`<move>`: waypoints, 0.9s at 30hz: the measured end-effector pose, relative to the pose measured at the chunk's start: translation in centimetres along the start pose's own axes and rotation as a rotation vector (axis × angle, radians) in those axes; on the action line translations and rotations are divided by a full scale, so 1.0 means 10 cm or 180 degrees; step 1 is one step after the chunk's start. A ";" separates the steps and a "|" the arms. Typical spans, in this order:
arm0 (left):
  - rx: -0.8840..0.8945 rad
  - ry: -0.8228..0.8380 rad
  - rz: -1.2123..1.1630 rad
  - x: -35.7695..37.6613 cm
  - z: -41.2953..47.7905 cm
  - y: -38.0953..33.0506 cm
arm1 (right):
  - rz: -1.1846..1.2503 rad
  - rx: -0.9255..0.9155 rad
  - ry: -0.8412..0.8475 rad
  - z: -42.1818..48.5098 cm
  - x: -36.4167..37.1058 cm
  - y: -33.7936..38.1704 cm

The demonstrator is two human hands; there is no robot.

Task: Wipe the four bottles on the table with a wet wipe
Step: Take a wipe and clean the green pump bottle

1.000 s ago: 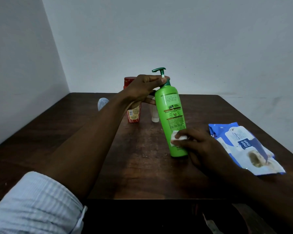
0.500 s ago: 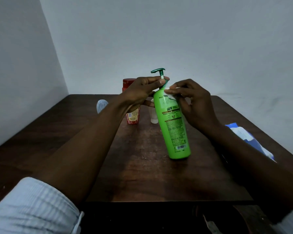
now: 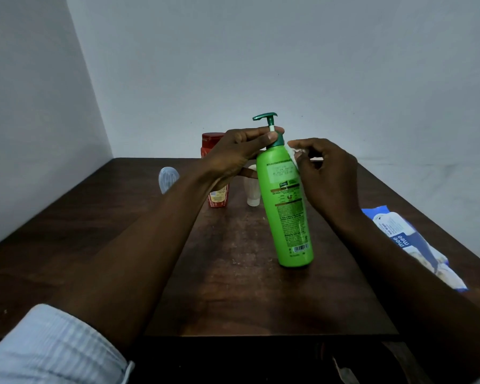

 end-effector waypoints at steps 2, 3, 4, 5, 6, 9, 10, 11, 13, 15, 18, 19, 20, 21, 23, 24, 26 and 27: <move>0.0031 -0.0040 -0.0008 0.00 -0.01 -0.02 | -0.0155 -0.0424 -0.0014 -0.02 0.00 0.16; 0.0047 -0.0074 -0.0003 0.00 -0.02 -0.03 | -0.0253 -0.0671 -0.0014 -0.05 0.00 0.23; 0.0059 -0.0118 0.0006 0.00 -0.03 -0.03 | -0.0344 -0.0871 -0.0010 -0.07 0.00 0.27; 0.0063 -0.0168 -0.0001 -0.01 -0.03 -0.03 | -0.0416 -0.1002 0.0004 -0.10 0.01 0.30; 0.0063 -0.0216 -0.0027 -0.01 -0.03 -0.03 | -0.0467 -0.1095 0.0034 -0.11 0.01 0.31; 0.0126 -0.0355 -0.0134 -0.01 -0.02 -0.03 | -0.0605 -0.1455 0.0255 -0.18 0.10 0.39; 0.0164 -0.0393 -0.0154 0.00 -0.01 -0.04 | -0.0677 -0.1626 0.0367 -0.21 0.15 0.45; 0.0201 -0.0425 -0.0161 0.01 -0.01 -0.06 | -0.0748 -0.1788 0.0481 -0.23 0.20 0.50; 0.0251 -0.0460 -0.0137 0.03 -0.02 -0.09 | -0.0841 -0.1983 0.0640 -0.24 0.25 0.55; 0.0269 -0.0469 -0.0091 0.03 -0.02 -0.10 | -0.0832 -0.2022 0.0692 -0.22 0.23 0.55; 0.0258 -0.0330 -0.0044 0.05 -0.03 -0.13 | -0.0617 -0.1799 0.0528 -0.18 0.10 0.46; 0.0267 -0.0271 0.0008 0.06 -0.03 -0.14 | -0.0510 -0.1643 0.0412 -0.15 0.04 0.42; 0.0279 -0.0231 0.0058 0.07 -0.04 -0.14 | -0.0384 -0.1474 0.0302 -0.13 -0.01 0.37; 0.0290 -0.0203 0.0084 0.08 -0.05 -0.15 | -0.0244 -0.1323 0.0218 -0.11 -0.06 0.33; 0.0322 -0.0165 0.0118 0.09 -0.07 -0.15 | -0.0018 -0.1074 0.0120 -0.07 -0.11 0.25; 0.0342 -0.0146 0.0145 0.09 -0.08 -0.15 | 0.0090 -0.0939 0.0087 -0.06 -0.13 0.20; 0.0381 -0.0077 0.0186 0.10 -0.10 -0.16 | 0.0365 -0.0561 0.0040 -0.03 -0.15 0.06; 0.0396 -0.0030 0.0189 0.11 -0.11 -0.17 | 0.0514 -0.0351 0.0036 -0.02 -0.15 -0.01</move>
Point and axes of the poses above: each hand's wrist, its own z-axis towards the middle knuckle, its own x-axis out of the palm, y = z × x, the point moved 7 cm from there along z, towards the middle knuckle, and after that the axes turned 7 degrees about -x, right-handed, at the moved point
